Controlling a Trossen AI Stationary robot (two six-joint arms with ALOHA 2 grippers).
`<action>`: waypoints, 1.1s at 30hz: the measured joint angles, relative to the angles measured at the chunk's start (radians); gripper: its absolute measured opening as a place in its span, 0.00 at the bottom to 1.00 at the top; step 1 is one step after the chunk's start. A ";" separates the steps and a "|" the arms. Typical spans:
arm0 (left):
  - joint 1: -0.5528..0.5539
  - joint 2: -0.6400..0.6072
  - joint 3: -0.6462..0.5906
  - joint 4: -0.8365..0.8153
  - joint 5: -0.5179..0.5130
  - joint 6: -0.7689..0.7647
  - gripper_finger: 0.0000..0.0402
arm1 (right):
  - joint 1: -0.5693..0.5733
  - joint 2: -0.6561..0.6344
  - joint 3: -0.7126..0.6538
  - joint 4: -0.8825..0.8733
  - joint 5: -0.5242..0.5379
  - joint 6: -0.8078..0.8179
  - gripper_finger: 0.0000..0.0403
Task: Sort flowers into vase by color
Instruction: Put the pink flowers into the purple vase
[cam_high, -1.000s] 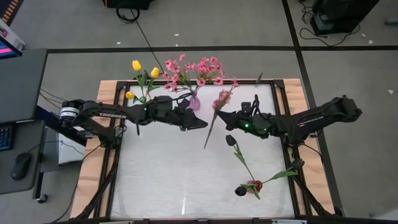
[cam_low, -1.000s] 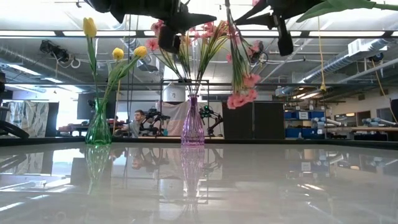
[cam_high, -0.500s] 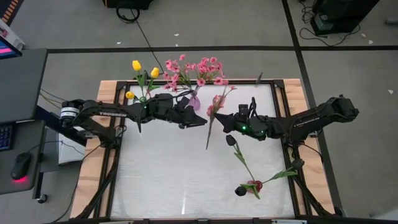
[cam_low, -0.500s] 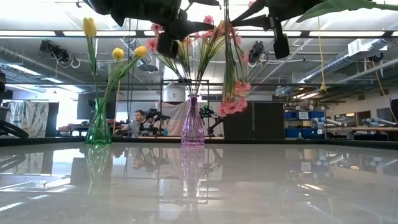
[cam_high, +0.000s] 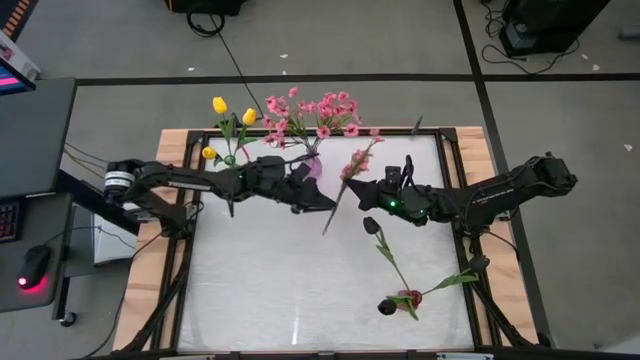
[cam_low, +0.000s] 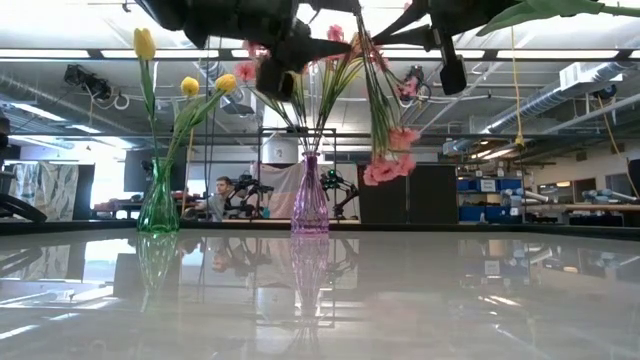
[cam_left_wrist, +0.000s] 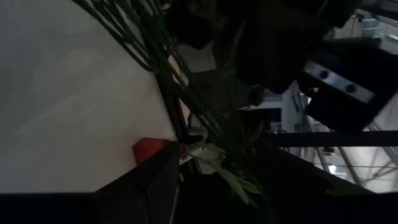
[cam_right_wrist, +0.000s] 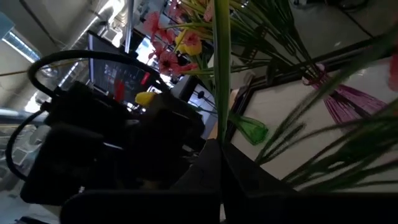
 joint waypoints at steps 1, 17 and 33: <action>0.000 0.014 0.000 0.017 0.015 -0.011 0.54 | 0.000 0.000 0.000 0.000 0.000 -0.001 0.01; 0.036 0.076 -0.001 0.147 0.064 -0.043 0.54 | 0.032 0.000 0.000 0.002 -0.010 -0.016 0.01; 0.036 0.076 -0.001 0.144 0.064 -0.037 0.51 | 0.032 0.000 0.000 0.000 -0.007 -0.016 0.01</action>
